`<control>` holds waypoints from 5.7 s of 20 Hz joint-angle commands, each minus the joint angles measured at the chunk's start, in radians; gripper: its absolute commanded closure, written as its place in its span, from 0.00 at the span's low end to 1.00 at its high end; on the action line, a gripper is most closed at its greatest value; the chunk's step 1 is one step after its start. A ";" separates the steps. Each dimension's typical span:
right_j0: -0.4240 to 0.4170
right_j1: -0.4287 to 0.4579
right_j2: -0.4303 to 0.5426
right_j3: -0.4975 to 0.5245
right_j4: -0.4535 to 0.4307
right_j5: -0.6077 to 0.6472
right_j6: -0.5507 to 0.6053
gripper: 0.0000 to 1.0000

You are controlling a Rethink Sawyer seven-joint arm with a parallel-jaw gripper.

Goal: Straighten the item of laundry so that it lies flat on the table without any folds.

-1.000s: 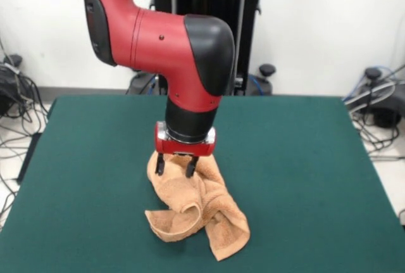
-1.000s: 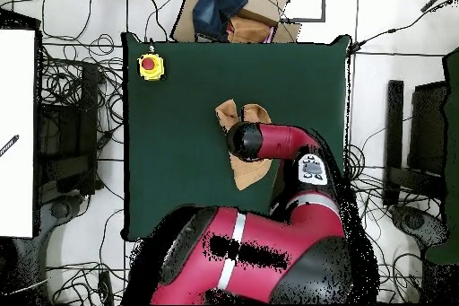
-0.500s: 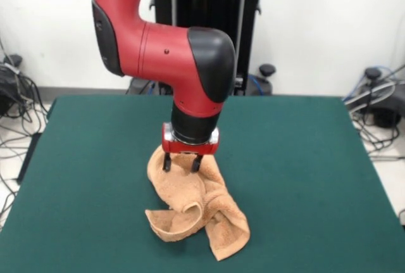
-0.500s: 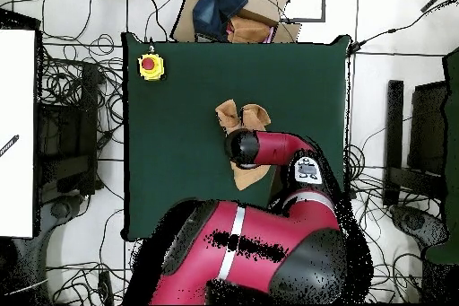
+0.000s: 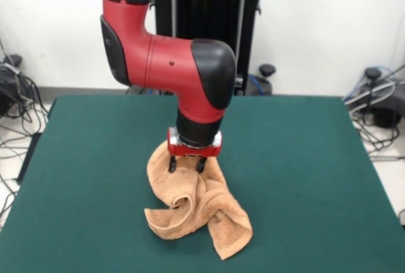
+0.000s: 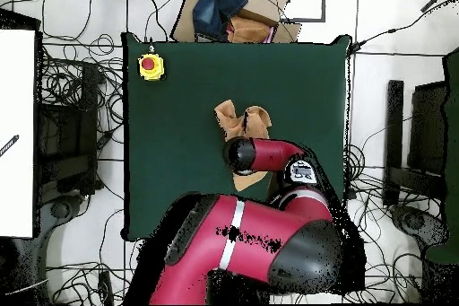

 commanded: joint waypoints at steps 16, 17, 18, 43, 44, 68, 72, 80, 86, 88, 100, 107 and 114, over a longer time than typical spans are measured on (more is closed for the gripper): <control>0.018 0.051 0.068 0.072 -0.040 -0.086 0.104 0.00; 0.019 0.050 0.068 0.073 -0.040 -0.085 0.104 0.00; 0.019 0.050 0.068 0.072 -0.040 -0.083 0.102 0.00; 0.046 0.073 0.050 0.055 -0.029 -0.077 0.115 0.00; 0.046 0.072 0.050 0.056 -0.029 -0.077 0.116 0.00; 0.051 0.048 0.057 0.059 -0.009 -0.017 0.112 0.00; 0.054 -0.006 0.060 0.095 -0.002 0.042 0.101 0.00; 0.066 -0.068 0.058 0.129 0.017 0.084 0.110 0.00; 0.071 -0.106 0.059 0.147 0.020 0.130 0.097 0.00; 0.072 -0.114 0.062 0.149 0.019 0.139 0.094 0.00; 0.080 -0.157 0.062 0.158 0.022 0.221 0.090 0.00; 0.074 -0.180 0.074 0.170 0.022 0.229 0.090 0.00; 0.062 -0.197 0.079 0.168 0.023 0.240 0.078 0.00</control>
